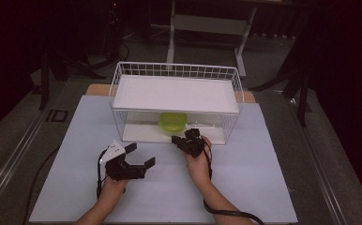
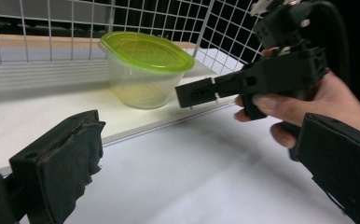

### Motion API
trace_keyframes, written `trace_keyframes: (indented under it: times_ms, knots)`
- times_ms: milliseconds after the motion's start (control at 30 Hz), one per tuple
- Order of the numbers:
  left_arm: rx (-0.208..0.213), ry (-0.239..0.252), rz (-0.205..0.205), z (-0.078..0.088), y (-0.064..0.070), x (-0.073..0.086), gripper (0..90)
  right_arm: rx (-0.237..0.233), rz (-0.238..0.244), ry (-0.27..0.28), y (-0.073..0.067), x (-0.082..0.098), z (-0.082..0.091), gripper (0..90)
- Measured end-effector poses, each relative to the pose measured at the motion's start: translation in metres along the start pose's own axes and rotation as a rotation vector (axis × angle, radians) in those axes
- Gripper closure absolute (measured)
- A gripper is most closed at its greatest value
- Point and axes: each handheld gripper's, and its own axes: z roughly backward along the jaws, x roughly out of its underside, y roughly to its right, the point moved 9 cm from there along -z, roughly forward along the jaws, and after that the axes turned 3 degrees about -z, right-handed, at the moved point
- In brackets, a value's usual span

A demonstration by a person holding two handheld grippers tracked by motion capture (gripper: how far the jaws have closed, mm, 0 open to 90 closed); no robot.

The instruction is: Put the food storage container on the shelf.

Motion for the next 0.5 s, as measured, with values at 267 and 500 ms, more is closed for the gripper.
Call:
trace_keyframes:
  times_ms: [267, 500]
  knots:
    - [0.033, 0.0, -0.068, 0.003, 0.008, -0.004, 1.5, 0.003, 0.08, 0.003, -0.007, 0.006, 0.023, 77.7]
    - [0.069, -0.013, -0.112, 0.003, 0.016, -0.006, 1.5, -0.012, 0.144, 0.017, -0.017, 0.009, 0.04, 57.2]
